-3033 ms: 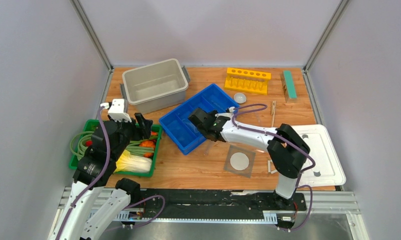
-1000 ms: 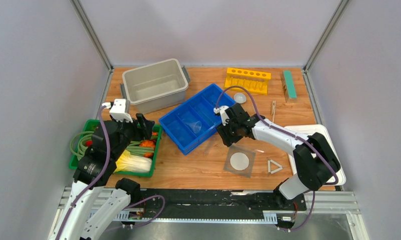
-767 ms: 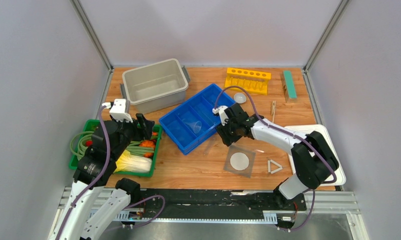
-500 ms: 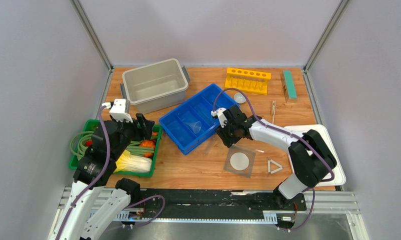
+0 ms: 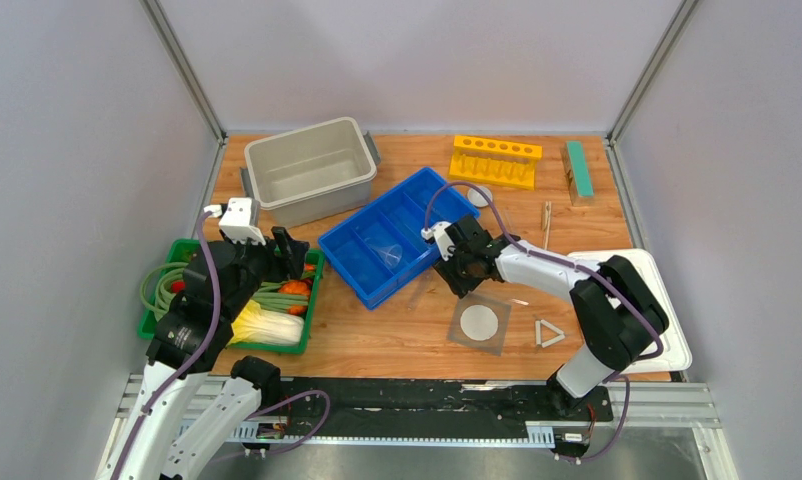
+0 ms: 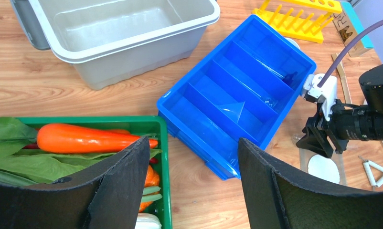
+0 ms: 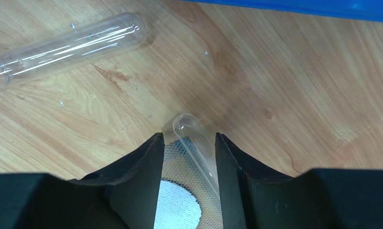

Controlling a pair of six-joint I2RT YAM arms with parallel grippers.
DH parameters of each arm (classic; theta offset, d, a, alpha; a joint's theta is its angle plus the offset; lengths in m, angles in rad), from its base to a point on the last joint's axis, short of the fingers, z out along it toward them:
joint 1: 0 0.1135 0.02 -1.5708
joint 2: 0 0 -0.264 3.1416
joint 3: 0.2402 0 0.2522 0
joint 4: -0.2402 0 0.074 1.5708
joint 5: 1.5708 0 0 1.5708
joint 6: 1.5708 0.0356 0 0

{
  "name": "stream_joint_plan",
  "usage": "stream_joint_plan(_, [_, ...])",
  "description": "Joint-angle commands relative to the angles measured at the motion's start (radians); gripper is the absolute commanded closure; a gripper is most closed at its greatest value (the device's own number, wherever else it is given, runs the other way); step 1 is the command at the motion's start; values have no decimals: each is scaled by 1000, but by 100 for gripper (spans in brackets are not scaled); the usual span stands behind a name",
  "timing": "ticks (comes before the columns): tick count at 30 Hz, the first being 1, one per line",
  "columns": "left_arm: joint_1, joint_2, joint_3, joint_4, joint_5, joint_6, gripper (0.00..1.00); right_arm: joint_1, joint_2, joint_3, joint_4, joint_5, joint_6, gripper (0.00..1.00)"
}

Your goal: Organize the chemistry lab equipment

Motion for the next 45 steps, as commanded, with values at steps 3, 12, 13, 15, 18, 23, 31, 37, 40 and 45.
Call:
stream_joint_plan(3, [3, 3, 26, 26, -8, -5, 25, 13, -4, -15, 69, 29, -36, 54])
stream_joint_plan(12, [3, 5, 26, 27, -5, -5, 25, 44, -40, -37, 122, 146, -56, 64])
stream_joint_plan(13, [5, 7, 26, 26, -5, -5, 25, 45, -51, -38, 130, 154, -59, 66])
stream_joint_plan(15, [3, 5, 26, 27, -4, -4, 25, 47, -71, -34, 138, 164, -60, 68])
stream_joint_plan(18, [3, 4, 26, 26, -11, -5, 25, 47, -100, -34, 150, 166, -66, 73])
stream_joint_plan(23, [3, 3, 23, 29, -11, -7, 25, 47, -119, -29, 147, 157, -72, 76])
stream_joint_plan(31, [3, 0, 21, 29, -10, -7, 25, 45, -94, -20, 93, 69, -74, 55])
stream_joint_plan(37, [5, -4, 20, 29, -11, -7, 25, 42, -47, -18, 84, 112, -80, 55])
stream_joint_plan(40, [5, -6, 21, 29, -11, -7, 25, 42, -16, -11, 82, 141, -79, 56])
stream_joint_plan(45, [3, -4, 20, 29, -16, -5, 25, 39, 21, -18, 96, 142, -82, 56])
